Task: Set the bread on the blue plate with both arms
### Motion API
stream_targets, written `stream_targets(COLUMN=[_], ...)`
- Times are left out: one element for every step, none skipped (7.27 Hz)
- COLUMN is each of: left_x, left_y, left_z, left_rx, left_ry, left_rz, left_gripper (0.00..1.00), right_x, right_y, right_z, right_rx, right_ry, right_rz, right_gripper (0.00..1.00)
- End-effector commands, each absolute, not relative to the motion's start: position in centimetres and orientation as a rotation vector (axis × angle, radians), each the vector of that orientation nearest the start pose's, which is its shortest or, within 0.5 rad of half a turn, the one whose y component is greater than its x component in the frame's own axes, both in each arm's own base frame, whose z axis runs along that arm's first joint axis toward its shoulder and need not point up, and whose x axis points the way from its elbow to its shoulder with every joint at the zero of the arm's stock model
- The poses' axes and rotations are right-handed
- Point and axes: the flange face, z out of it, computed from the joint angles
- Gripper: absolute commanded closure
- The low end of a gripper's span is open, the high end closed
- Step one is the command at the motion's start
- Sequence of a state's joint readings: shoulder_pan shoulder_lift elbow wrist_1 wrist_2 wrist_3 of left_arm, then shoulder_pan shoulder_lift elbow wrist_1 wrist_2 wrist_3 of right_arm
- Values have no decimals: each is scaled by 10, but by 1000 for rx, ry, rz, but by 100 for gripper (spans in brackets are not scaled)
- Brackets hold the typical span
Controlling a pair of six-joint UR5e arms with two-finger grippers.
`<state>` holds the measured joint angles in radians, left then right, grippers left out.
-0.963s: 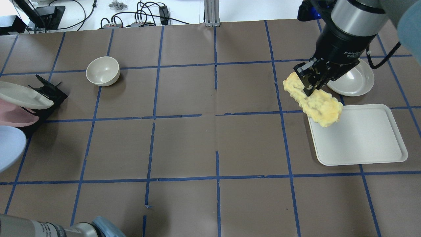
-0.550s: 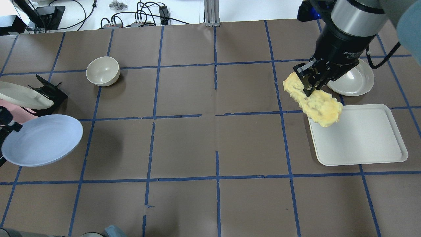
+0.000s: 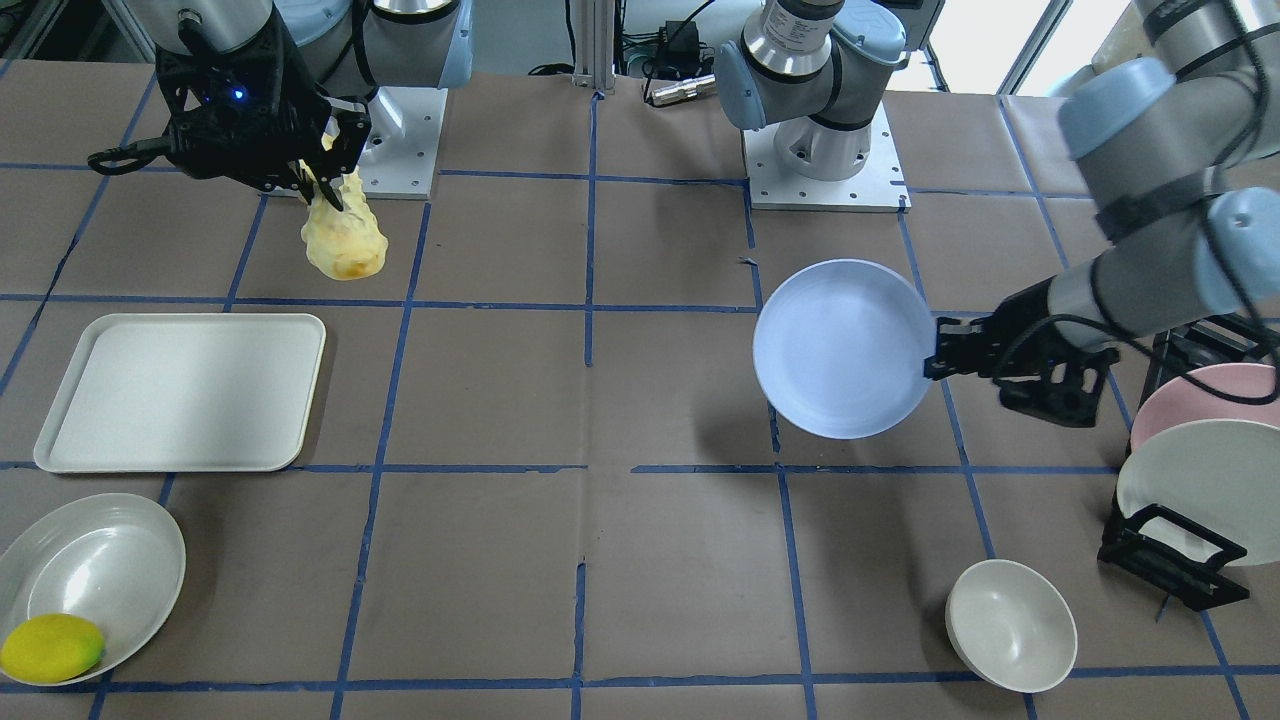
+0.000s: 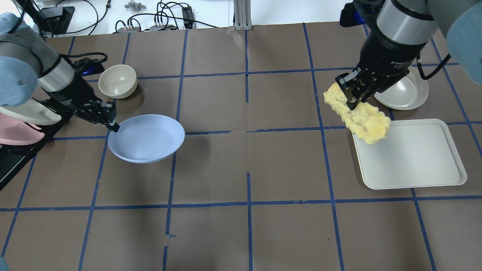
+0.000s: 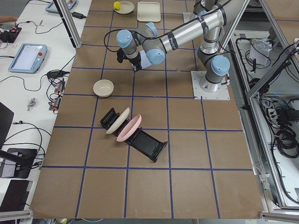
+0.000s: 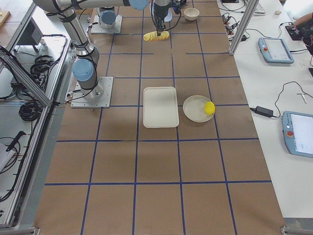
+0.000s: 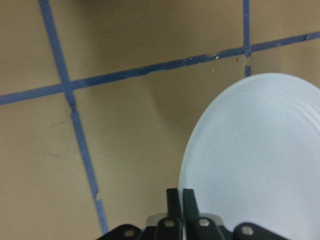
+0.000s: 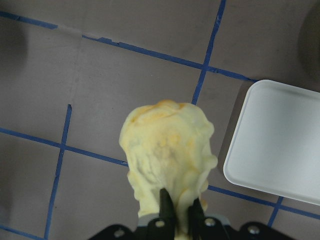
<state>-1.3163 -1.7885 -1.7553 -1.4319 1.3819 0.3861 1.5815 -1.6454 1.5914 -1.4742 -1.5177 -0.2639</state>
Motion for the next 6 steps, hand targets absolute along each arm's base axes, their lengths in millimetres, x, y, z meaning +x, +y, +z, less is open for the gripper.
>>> stream_targets(left_x=[-139, -170, -201, -222, -227, -228], left_y=[-541, -552, -567, -577, -578, -582], left_z=[283, 277, 256, 226, 209, 212], left_rx=[-49, -105, -150, -127, -114, -122], left_ry=[3437, 3441, 3449, 3444, 3438, 3441], left_rz=[337, 202, 89, 58, 43, 27], left_gripper=[98, 98, 98, 98, 98, 94], right_x=[145, 144, 146, 164, 196, 235], right_y=[-456, -457, -460, -470, -478, -491], right_z=[503, 502, 497, 485, 470, 445], right_rx=[-415, -416, -323, -280, -317, -320], right_ry=[3051, 3056, 3063, 3068, 3078, 3077], right_rz=[31, 25, 32, 36, -3, -22], right_gripper=[79, 79, 80, 80, 80, 80])
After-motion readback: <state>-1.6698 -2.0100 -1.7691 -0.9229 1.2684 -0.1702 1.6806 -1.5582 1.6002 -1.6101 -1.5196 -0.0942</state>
